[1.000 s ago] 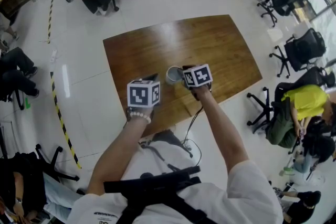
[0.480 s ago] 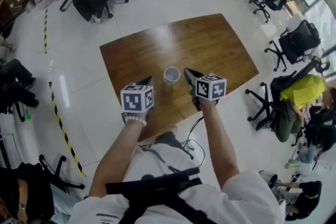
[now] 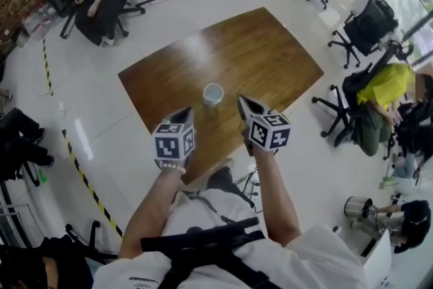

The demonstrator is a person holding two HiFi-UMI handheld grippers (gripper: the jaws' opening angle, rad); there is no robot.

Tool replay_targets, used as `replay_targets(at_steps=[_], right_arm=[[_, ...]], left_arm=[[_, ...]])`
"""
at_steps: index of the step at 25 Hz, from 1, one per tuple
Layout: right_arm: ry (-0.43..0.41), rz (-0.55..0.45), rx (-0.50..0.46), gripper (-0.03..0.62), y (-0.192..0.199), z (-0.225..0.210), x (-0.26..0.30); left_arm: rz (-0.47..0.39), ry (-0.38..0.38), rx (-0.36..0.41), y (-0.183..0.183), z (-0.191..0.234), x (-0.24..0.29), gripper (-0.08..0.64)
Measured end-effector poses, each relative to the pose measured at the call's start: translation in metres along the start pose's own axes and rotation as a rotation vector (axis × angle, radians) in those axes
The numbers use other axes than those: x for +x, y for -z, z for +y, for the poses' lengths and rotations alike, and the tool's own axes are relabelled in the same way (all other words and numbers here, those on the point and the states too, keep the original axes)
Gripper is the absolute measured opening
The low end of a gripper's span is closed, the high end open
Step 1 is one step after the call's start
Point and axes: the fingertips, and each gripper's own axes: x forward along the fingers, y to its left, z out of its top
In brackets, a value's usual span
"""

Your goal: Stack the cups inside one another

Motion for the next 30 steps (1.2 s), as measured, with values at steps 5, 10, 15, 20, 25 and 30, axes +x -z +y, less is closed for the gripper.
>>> replay_targets(at_steps=[5,10,15,20,25,30], right_arm=[[0.081,-0.06,-0.011,0.0,0.012,0.006,-0.027],[0.121,-0.057,0.02,0.0,0.03,0.006,-0.037],[0.126,-0.068,0.051,0.0,0.033,0.006,-0.043],[0.119,-0.072,0.061,0.0,0.03,0.006,-0.044],[0.112,-0.07,0.044,0.0,0.027,0.006,-0.041],[0.106,-0.064,0.028,0.0,0.022,0.007,-0.038]], left_arm=[[-0.004,0.03,0.043,0.008,-0.014,-0.007,-0.003],[-0.025,0.03,0.088,0.006,-0.014,-0.01,-0.003],[-0.033,0.047,0.09,0.006,-0.017,-0.007,-0.003],[-0.037,0.107,0.105,0.006,-0.032,-0.005,-0.003],[-0.051,0.115,0.098,0.003,-0.032,-0.005,-0.003],[-0.053,0.1,0.099,-0.001,-0.031,-0.003,-0.003]])
